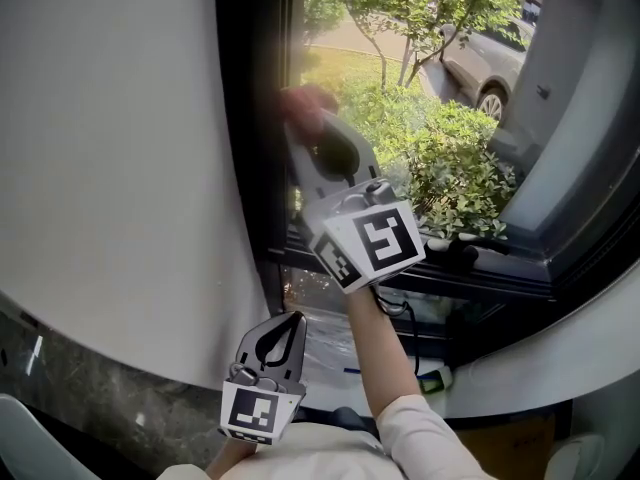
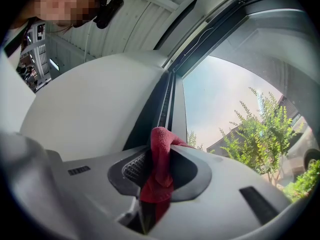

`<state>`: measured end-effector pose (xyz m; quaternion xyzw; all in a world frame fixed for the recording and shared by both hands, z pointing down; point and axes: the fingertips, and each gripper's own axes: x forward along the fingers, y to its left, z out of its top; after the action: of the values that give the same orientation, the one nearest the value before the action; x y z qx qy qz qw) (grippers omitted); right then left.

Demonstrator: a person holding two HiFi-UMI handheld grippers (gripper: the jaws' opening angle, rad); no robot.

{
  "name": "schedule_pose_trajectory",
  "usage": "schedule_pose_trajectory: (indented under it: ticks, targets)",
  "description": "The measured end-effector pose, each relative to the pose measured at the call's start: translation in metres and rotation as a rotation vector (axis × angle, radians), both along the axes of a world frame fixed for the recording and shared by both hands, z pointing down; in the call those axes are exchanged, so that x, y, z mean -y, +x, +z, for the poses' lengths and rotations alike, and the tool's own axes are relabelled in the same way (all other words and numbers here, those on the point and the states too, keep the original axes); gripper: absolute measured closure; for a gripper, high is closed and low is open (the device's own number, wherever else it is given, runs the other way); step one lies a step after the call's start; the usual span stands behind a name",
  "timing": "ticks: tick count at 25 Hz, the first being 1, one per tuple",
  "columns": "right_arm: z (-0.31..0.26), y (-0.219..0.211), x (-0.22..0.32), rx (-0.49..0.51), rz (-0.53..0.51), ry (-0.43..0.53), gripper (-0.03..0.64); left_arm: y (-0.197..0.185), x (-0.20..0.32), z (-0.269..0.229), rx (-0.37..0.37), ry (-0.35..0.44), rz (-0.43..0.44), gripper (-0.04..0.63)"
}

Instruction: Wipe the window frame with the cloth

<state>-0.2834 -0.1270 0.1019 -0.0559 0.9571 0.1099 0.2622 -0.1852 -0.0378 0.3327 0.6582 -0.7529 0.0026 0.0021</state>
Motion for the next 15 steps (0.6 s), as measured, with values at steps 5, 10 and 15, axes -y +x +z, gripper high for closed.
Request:
schedule_pose_trajectory:
  ticks: [5, 10, 15]
  targets:
    - [0.005, 0.0, 0.0, -0.008, -0.004, -0.001, 0.523, 0.0, 0.001, 0.0, 0.001, 0.0, -0.001, 0.588]
    - [0.012, 0.0, 0.0, -0.018, -0.007, -0.007, 0.523, -0.001, 0.001, 0.001, -0.004, 0.0, -0.002, 0.588]
    - [0.021, 0.0, 0.0, -0.04, -0.012, -0.003, 0.523, -0.002, 0.0, 0.005, -0.009, -0.025, -0.006, 0.588]
